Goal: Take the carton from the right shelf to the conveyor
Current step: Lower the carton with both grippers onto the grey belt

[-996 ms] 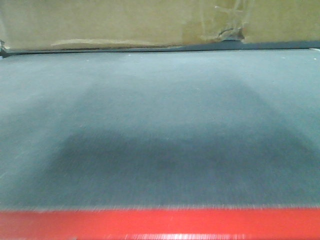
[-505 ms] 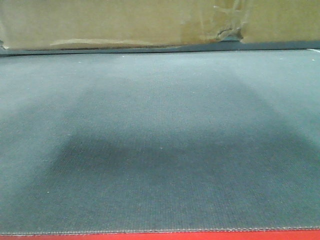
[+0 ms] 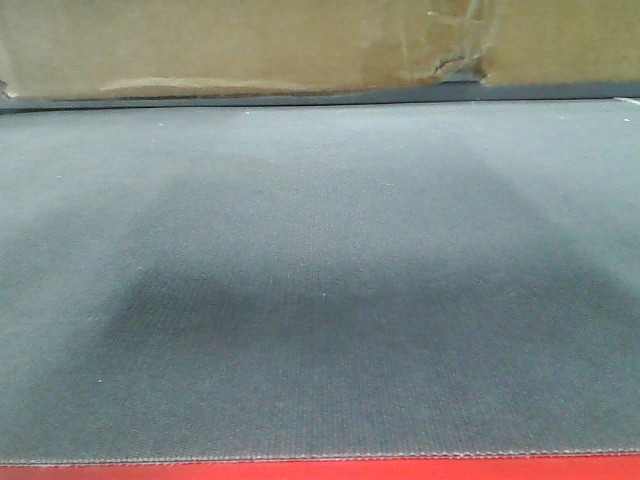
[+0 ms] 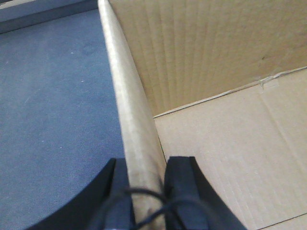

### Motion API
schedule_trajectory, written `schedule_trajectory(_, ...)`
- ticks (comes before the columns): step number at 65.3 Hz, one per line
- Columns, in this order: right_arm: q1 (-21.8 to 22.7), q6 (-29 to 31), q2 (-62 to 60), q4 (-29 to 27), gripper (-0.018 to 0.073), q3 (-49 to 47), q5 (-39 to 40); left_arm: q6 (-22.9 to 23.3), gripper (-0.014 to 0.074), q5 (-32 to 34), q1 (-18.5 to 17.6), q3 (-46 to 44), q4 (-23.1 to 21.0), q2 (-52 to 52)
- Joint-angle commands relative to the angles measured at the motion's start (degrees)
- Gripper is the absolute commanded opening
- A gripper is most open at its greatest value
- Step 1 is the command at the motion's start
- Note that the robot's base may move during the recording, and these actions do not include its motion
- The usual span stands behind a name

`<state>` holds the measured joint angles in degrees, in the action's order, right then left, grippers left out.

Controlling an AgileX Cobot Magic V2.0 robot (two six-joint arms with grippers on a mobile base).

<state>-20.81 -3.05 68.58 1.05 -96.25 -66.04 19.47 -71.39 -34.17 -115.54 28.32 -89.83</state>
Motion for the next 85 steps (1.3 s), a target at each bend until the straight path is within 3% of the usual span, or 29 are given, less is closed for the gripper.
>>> schedule_trajectory(1, 0.1, 0.5, -0.6, 0.1, -0.0067, -0.3, 2.3, -0.4, -0.0017, 1.4, -0.2, -0.2, 2.0, 0.9)
schedule_trajectory(45, 0.1, 0.5, -0.5, -1.0, -0.0067, -0.3, 2.6, -0.6, -0.0017, 1.4, 0.2, -0.2, 2.5, 0.9)
schedule_trajectory(60, 0.1, 0.5, 4.8, -4.2, -0.0067, -0.3, 10.6, -2.8, -0.0017, 2.0, 7.5, -0.1, 0.4, 0.7)
schedule_trajectory(73, 0.1, -1.0, 13.1, -4.5, -0.0067, -0.3, 14.2, -6.5, -0.0017, 5.7, 16.7, -0.1, -9.0, -2.9)
schedule_trajectory(78, 0.1, -1.0, 16.5, -4.5, -0.0067, -0.3, 14.4, -7.7, -0.0017, 5.9, 18.5, -0.1, -11.9, -5.1)
schedule_trajectory(85, 0.1, -1.0, 20.6, -4.5, -0.0067, -0.3, 14.8, -9.0, -0.0017, 6.4, 19.1, -0.1, -12.4, -8.7)
